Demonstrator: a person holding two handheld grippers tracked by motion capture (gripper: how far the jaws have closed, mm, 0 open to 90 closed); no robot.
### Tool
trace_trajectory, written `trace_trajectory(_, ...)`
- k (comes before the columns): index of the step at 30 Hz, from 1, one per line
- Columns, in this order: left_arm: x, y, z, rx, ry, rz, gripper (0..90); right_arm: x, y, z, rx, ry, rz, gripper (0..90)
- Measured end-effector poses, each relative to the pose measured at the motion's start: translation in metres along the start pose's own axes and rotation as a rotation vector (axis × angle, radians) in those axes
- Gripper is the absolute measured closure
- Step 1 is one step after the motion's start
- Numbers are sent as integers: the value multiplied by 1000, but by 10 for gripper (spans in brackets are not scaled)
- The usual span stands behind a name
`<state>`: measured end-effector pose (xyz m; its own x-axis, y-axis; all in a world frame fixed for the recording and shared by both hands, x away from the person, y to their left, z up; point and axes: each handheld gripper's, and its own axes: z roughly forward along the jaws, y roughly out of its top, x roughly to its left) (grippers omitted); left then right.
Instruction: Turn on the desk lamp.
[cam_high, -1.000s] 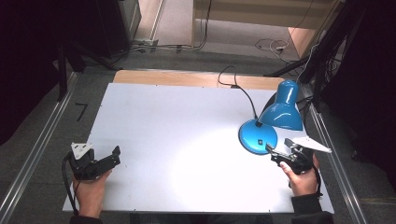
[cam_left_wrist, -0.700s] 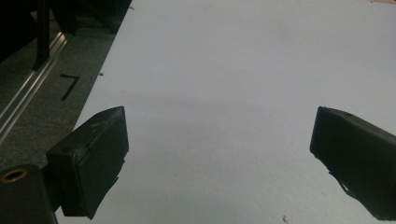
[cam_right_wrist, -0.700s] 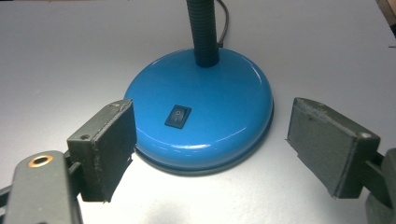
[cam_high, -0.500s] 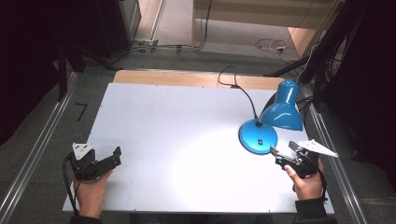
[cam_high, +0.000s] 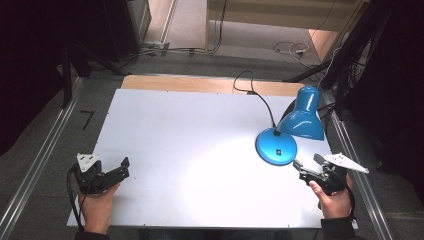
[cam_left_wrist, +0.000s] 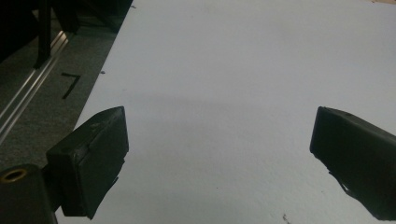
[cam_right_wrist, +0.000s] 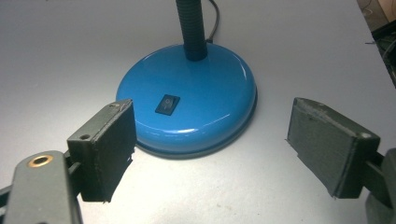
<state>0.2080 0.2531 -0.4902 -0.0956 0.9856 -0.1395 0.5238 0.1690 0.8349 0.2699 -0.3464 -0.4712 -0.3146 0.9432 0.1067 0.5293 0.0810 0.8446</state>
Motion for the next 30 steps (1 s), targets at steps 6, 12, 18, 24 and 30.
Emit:
trace_trajectory(6,2,0,1,5,-2,-6,52,-2,-1,-4,-3,-4,8,146)
trace_trajectory(12,3,0,0,0,0,-8,52,-3,-2,-7,-5,-9,6,146)
trace_trajectory(18,2,0,-1,1,0,-3,52,-5,-3,-10,-3,-13,9,146)
trace_trajectory(24,2,0,0,2,-1,-6,52,-6,-5,-12,-3,-12,14,147)
trace_trajectory(30,3,0,-1,2,3,-6,52,-7,-6,-14,-7,-12,4,147)
